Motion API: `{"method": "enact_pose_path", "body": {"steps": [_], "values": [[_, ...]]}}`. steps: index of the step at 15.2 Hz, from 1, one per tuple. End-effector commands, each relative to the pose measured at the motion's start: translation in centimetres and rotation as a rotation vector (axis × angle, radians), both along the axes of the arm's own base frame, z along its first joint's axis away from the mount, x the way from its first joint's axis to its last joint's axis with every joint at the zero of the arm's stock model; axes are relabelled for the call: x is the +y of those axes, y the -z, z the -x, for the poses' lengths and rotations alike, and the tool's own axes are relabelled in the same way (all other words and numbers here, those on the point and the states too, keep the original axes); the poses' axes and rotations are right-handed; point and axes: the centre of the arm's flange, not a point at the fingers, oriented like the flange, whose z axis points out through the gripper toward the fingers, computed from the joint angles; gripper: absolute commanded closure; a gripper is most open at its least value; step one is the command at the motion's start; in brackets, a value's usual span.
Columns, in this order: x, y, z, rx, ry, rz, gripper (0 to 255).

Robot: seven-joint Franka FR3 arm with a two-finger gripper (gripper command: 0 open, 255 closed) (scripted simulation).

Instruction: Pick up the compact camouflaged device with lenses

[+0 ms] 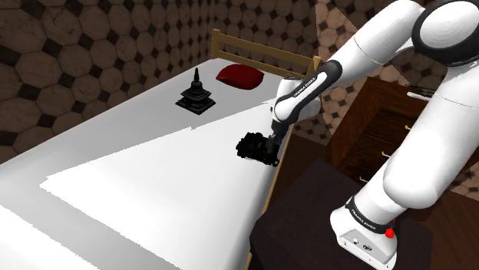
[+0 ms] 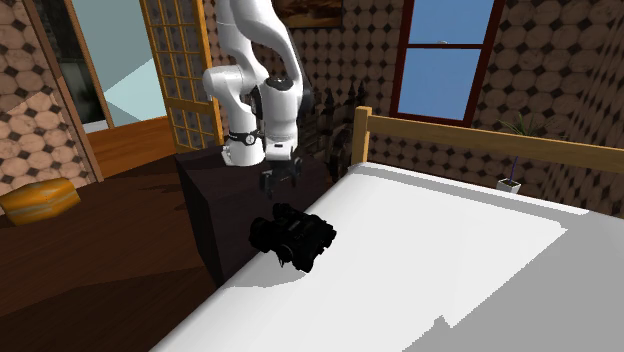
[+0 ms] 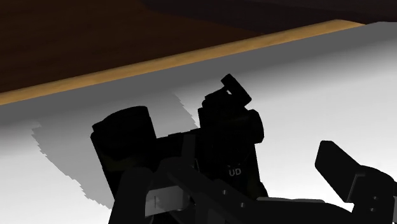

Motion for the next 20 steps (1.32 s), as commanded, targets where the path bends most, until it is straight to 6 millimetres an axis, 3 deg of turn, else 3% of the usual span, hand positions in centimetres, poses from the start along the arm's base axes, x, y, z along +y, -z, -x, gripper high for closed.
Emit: {"method": "enact_pose_path", "body": {"steps": [1,10,11,20], "values": [[-0.5,2.4,-0.9,-0.002,0.004,-0.006,0],[-0.5,6.4,-0.9,-0.002,0.004,-0.006,0],[-0.5,6.4,-0.9,-0.002,0.004,-0.006,255],[-0.5,6.4,-0.9,-0.002,0.004,-0.006,255]]}}
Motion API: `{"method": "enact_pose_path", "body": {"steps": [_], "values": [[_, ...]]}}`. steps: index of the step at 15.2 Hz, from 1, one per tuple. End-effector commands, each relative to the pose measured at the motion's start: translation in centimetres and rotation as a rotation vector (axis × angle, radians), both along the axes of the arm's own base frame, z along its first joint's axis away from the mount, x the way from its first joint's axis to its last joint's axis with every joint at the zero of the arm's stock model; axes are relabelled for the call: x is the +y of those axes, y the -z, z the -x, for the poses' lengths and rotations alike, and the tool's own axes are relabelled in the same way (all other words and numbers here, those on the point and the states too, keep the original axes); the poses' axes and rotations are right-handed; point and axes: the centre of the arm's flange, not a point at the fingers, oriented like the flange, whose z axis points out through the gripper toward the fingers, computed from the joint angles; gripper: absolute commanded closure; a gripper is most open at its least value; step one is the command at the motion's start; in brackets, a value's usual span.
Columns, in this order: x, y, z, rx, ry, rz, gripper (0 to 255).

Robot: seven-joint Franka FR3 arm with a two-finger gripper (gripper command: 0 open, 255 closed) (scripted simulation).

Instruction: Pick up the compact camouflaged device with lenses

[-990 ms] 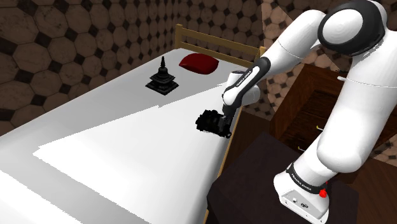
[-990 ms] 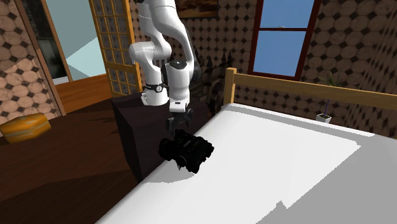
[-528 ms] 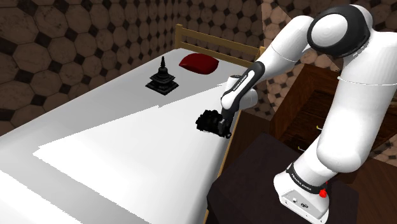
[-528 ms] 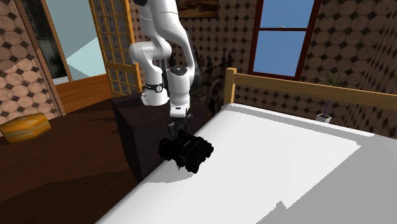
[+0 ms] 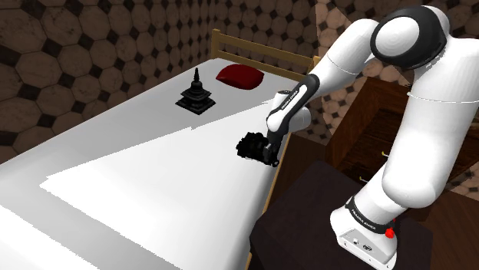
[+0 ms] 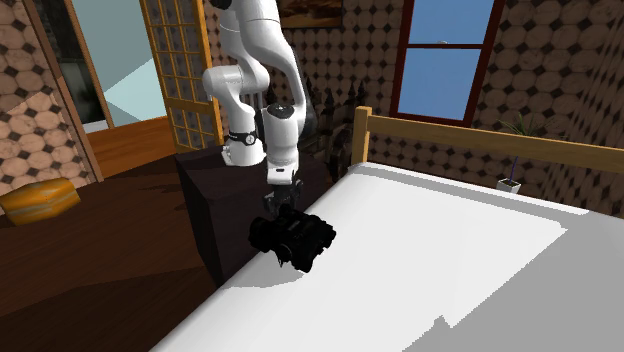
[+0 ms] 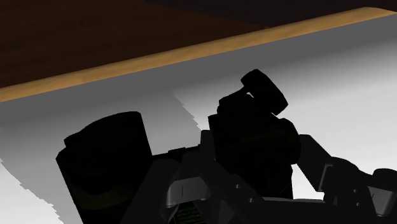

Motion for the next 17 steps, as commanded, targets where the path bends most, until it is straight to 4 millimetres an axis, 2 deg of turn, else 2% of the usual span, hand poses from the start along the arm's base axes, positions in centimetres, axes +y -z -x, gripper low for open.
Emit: {"method": "enact_pose_path", "body": {"steps": [1,15,17], "values": [[0.0,-0.5,0.0,-0.001,0.001,0.0,255],[0.0,-7.9,0.0,-0.001,0.001,0.0,255],[0.0,-8.0,0.0,-0.001,0.001,0.0,255]]}}
